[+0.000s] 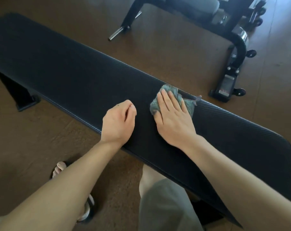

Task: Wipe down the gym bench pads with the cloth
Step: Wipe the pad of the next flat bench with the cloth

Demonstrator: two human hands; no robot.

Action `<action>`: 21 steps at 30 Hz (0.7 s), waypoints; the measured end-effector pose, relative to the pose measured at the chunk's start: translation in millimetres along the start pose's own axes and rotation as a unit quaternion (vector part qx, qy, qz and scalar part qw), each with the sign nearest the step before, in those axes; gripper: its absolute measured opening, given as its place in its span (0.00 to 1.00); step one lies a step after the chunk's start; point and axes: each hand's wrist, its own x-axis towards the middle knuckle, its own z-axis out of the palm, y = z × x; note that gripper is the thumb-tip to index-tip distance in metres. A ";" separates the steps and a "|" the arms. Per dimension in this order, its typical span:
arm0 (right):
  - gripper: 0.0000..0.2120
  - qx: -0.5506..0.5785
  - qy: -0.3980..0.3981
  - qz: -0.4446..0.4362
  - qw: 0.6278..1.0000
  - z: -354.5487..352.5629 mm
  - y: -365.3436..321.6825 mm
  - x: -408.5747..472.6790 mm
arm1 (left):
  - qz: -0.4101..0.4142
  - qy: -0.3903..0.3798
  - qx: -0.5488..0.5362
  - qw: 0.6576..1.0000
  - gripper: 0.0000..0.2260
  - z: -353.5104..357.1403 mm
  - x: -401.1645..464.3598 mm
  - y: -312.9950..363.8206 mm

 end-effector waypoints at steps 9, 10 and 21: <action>0.29 -0.043 -0.009 -0.067 0.997 6.5 -13.8 0.1 | -0.014 0.067 0.135 0.989 0.14 -46.2 42.0 -72.8; 0.29 -0.036 -0.007 -0.062 0.997 4.4 -13.1 20.7 | -0.012 0.066 0.144 0.987 0.14 -43.4 43.5 -74.3; 0.33 -0.038 -0.007 -0.060 0.997 14.9 -68.0 65.2 | -0.012 0.070 0.133 0.989 0.13 -43.1 41.1 -77.0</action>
